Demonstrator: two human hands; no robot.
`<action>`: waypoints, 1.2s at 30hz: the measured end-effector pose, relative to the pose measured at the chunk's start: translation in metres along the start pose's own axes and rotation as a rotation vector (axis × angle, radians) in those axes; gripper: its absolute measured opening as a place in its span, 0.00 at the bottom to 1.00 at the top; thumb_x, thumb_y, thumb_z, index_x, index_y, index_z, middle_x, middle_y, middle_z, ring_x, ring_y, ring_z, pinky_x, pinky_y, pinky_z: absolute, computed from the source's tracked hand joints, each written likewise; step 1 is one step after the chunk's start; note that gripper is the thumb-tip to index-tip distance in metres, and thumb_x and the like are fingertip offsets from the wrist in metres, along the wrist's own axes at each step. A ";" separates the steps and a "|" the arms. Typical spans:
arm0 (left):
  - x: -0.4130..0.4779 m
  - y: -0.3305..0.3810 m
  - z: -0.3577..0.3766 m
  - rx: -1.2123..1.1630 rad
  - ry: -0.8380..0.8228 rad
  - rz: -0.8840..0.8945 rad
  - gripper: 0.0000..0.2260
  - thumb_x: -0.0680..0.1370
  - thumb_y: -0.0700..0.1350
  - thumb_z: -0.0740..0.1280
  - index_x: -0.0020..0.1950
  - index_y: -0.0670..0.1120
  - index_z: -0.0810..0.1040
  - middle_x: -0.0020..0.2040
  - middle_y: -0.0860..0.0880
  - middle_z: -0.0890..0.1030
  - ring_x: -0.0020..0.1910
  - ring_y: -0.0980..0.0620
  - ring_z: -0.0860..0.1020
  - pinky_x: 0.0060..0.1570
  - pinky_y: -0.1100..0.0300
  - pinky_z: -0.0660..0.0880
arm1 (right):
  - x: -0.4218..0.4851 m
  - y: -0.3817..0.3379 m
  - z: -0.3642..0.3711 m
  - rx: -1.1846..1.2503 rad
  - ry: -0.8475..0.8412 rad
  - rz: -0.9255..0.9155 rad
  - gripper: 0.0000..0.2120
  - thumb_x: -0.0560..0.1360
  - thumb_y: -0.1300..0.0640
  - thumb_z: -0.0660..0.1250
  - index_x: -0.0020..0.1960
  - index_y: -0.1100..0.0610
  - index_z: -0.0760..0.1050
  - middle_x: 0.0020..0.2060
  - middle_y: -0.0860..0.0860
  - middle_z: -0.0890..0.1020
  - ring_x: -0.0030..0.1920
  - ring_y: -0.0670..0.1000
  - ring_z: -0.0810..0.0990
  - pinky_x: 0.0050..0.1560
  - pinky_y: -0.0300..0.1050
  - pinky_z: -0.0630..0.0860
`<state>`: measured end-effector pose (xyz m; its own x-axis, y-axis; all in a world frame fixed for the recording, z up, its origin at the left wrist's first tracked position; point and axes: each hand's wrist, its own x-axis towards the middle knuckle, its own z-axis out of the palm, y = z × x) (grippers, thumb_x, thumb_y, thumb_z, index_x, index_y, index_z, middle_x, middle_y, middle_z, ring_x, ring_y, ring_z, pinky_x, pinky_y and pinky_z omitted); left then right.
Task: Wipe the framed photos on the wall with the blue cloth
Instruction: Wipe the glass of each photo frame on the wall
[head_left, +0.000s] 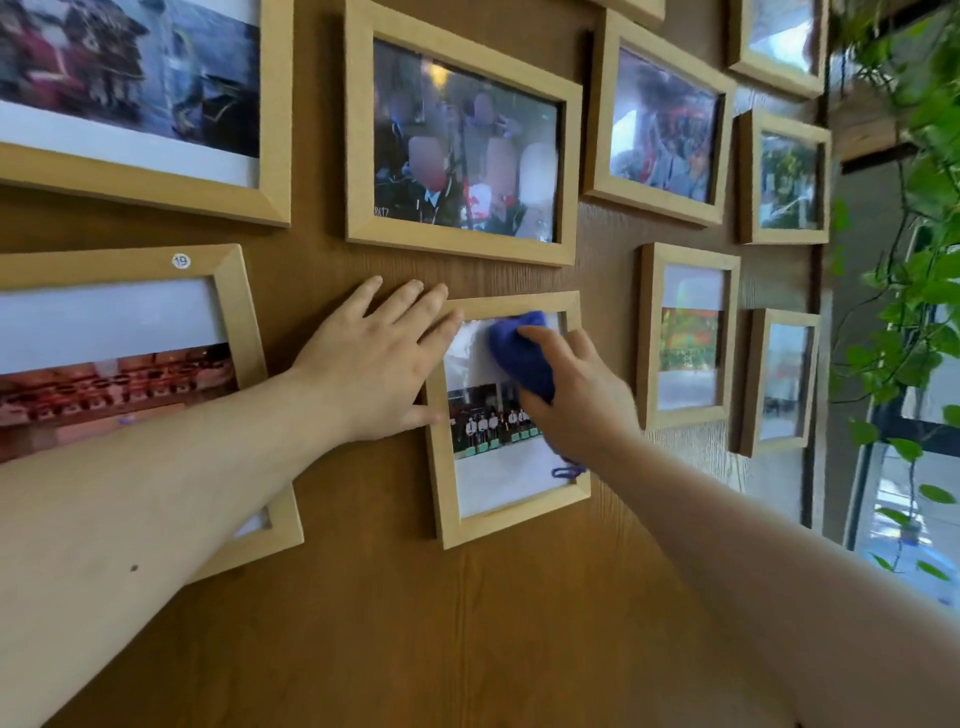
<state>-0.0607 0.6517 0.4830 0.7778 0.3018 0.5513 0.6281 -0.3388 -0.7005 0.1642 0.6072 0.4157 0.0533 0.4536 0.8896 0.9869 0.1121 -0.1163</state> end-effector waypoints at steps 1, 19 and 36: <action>0.000 0.000 0.001 -0.008 0.009 0.000 0.43 0.71 0.71 0.55 0.77 0.47 0.44 0.79 0.43 0.49 0.77 0.43 0.49 0.74 0.42 0.50 | -0.004 -0.011 0.004 -0.008 -0.024 -0.037 0.28 0.71 0.48 0.66 0.69 0.45 0.59 0.55 0.51 0.71 0.41 0.50 0.74 0.32 0.44 0.75; 0.001 0.000 0.014 -0.073 0.079 -0.009 0.43 0.72 0.70 0.56 0.77 0.48 0.43 0.79 0.44 0.46 0.77 0.44 0.46 0.74 0.41 0.45 | -0.050 -0.010 0.020 -0.112 -0.093 -0.120 0.25 0.73 0.49 0.63 0.69 0.46 0.64 0.53 0.52 0.72 0.39 0.50 0.74 0.30 0.45 0.74; 0.002 0.000 0.016 -0.103 0.084 -0.024 0.44 0.71 0.69 0.60 0.77 0.49 0.44 0.79 0.45 0.46 0.77 0.45 0.45 0.74 0.43 0.40 | -0.076 0.021 0.006 -0.330 -0.338 -0.308 0.25 0.73 0.48 0.63 0.68 0.46 0.62 0.52 0.53 0.73 0.36 0.53 0.76 0.30 0.50 0.77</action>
<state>-0.0599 0.6662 0.4770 0.7591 0.2365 0.6065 0.6423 -0.4235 -0.6389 0.1794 0.5805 0.3427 -0.2427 0.7080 0.6632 0.9475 0.0264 0.3186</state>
